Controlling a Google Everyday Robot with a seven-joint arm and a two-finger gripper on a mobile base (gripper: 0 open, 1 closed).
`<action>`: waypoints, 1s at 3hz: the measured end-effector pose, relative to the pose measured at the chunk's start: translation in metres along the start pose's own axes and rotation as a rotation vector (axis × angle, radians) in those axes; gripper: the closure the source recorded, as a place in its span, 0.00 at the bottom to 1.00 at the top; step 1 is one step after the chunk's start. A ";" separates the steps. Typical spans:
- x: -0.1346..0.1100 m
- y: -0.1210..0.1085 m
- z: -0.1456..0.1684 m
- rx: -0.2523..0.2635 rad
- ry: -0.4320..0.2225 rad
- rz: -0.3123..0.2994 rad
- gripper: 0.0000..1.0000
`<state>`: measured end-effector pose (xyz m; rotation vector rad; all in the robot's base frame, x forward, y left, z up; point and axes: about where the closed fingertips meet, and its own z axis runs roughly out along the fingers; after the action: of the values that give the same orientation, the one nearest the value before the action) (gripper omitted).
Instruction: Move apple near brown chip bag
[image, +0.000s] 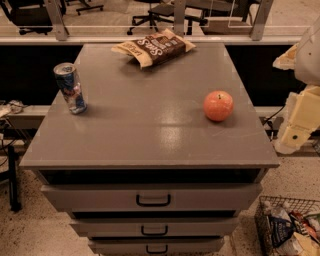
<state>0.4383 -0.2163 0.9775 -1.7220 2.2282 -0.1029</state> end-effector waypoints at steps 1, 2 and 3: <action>0.000 0.000 0.000 0.000 0.000 0.000 0.00; -0.001 -0.007 0.016 0.010 -0.030 0.013 0.00; -0.002 -0.022 0.052 0.017 -0.105 0.052 0.00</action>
Offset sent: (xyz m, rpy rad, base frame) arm 0.0374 0.0015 -0.0474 0.0934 -0.0305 -0.0202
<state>0.4749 -0.2135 0.9342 -1.6209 2.1876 -0.0183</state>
